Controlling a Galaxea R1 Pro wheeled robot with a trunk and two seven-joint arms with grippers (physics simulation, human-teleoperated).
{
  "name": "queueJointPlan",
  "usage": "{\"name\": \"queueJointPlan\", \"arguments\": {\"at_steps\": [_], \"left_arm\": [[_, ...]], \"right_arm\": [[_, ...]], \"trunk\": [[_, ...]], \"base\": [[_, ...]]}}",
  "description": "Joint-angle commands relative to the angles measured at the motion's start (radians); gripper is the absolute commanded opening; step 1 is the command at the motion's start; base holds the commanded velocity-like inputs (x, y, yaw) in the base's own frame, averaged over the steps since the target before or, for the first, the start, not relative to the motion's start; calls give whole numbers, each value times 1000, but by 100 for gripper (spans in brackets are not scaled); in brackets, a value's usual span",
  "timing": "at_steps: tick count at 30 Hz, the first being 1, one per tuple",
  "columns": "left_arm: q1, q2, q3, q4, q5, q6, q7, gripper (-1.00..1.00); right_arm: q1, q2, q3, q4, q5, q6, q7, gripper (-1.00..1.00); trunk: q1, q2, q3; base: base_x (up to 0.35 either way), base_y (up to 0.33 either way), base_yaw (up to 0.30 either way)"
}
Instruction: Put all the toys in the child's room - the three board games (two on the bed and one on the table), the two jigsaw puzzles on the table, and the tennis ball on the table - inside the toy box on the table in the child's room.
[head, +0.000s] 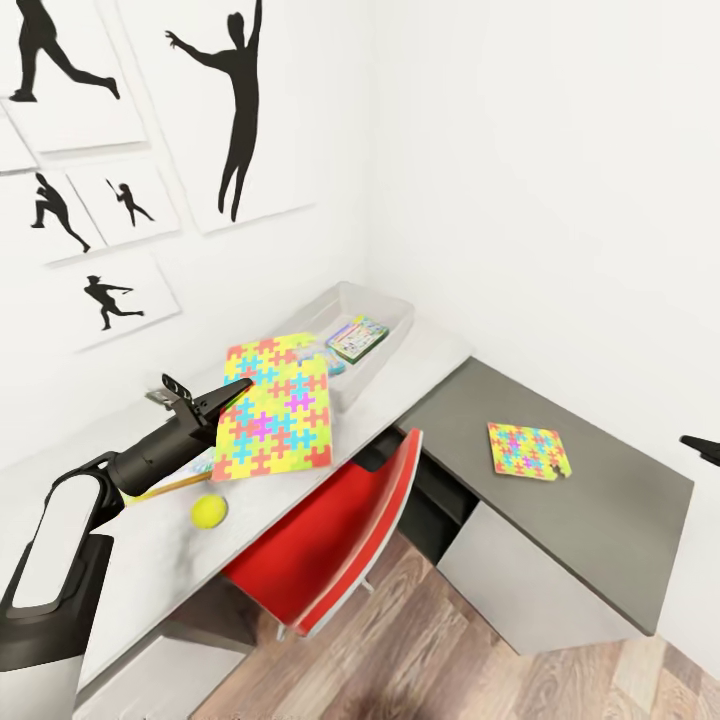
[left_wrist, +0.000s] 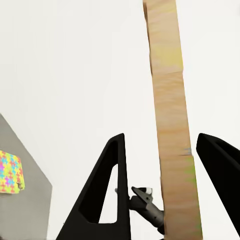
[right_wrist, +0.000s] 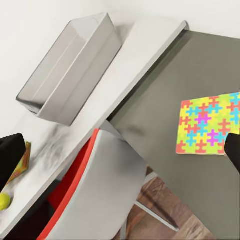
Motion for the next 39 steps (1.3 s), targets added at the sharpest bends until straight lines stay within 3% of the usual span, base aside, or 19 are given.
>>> {"name": "queueJointPlan", "arguments": {"at_steps": [1,15,30,39], "left_arm": [[-1,0,1,0,-5,4,-6,-100],[-1,1,1,0,-5,4,-9,-100],[-1,1,1,0,-5,5,-11,-100],[-1,1,1,0,-5,5,-10,-100]], "right_arm": [[-1,0,0,0,5,5,7,100],[-1,0,2,0,6,5,7,100],[-1,0,1,0,6,5,10,100],[-1,0,2,0,5,5,10,100]], "trunk": [[1,-2,-2],[1,-2,-2],[1,-2,-2],[1,-2,-2]], "base": [[1,-3,266],[0,-1,264],[0,-3,44],[0,-181,43]]}}
